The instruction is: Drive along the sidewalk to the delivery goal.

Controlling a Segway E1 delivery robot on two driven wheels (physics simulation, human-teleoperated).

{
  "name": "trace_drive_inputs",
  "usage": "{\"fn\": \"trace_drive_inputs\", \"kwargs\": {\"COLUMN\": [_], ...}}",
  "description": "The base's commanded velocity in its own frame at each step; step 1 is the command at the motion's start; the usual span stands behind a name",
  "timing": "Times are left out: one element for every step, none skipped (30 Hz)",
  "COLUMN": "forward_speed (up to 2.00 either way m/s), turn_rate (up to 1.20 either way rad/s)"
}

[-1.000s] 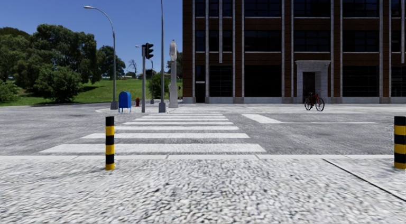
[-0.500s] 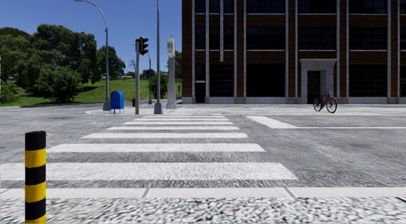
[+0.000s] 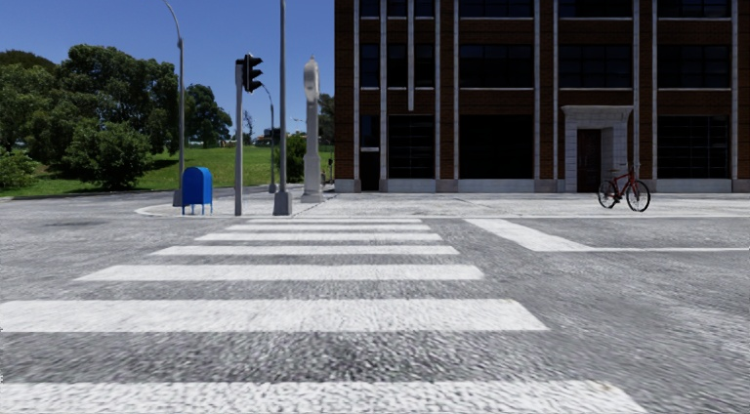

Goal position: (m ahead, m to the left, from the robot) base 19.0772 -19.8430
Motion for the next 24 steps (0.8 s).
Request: {"fn": "trace_drive_inputs", "kwargs": {"forward_speed": [2.0,2.0,2.0,2.0,2.0,2.0,2.0,2.0,2.0,2.0,2.0,2.0,2.0,2.0,2.0,2.0,2.0,2.0,2.0,2.0,2.0,2.0,2.0,2.0], "turn_rate": [0.0,0.0,0.0,0.0,0.0,0.0,0.0,0.0,0.0,0.0,0.0,0.0,0.0,0.0,0.0,0.0,0.0,0.0,0.0,0.0,0.0,0.0,0.0,0.0]}}
